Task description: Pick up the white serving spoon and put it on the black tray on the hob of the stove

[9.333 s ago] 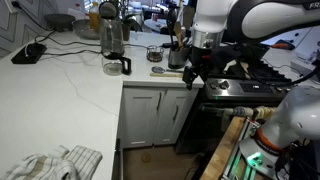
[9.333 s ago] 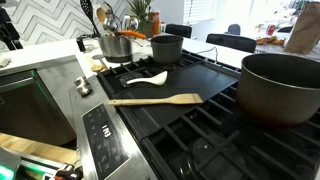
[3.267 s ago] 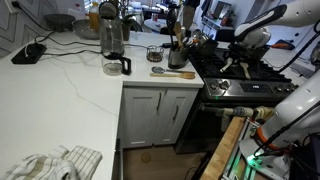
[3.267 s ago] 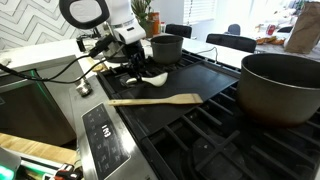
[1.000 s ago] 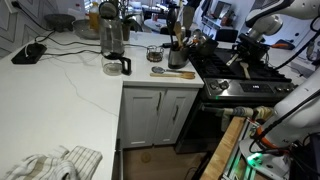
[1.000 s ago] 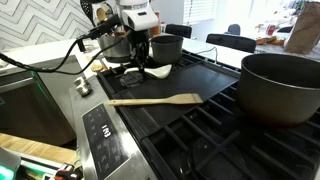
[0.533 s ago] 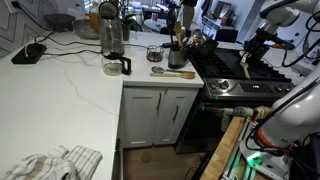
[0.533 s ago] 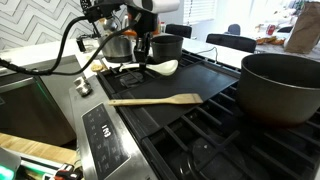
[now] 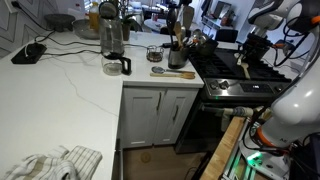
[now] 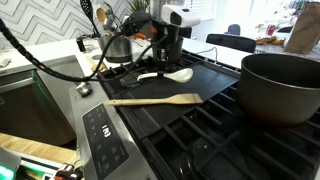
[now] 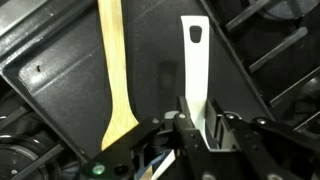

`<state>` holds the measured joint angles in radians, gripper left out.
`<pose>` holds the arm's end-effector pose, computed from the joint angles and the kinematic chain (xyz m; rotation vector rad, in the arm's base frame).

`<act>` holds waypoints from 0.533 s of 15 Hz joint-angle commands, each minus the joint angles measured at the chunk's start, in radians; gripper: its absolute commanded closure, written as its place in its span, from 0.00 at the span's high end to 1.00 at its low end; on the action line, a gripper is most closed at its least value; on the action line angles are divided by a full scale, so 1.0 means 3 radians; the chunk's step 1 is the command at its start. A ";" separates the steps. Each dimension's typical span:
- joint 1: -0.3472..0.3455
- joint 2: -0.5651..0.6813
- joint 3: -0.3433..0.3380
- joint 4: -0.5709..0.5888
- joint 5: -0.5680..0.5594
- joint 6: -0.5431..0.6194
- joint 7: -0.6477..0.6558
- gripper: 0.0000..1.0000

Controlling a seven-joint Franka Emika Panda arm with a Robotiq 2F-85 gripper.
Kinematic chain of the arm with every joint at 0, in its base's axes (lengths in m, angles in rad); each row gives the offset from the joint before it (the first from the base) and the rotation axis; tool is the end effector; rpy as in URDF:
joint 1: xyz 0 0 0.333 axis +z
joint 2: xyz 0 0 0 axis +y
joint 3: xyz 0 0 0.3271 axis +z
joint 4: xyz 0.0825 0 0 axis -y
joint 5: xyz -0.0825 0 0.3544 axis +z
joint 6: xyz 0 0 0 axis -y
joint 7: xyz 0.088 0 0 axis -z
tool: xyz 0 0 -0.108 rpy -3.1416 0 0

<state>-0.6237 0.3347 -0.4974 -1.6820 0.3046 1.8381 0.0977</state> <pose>0.3126 -0.5208 0.4359 -2.3529 1.8015 0.0774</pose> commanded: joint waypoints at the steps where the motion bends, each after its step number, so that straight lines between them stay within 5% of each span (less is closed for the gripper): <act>1: -0.0253 0.0433 0.0163 0.0471 0.0114 -0.0196 -0.0105 0.06; 5: -0.0406 0.0650 0.0311 0.0725 0.0044 -0.0293 -0.0083 0.06; 6: -0.0431 0.0673 0.0338 0.0768 0.0026 -0.0314 -0.0067 0.15; 7: -0.0454 0.0693 0.0365 0.0805 0.0017 -0.0308 -0.0059 0.47; 8: -0.0473 0.0686 0.0387 0.0829 0.0008 -0.0319 -0.0056 0.48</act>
<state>-0.7207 0.5074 -0.4154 -1.5018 0.3084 1.7882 0.0917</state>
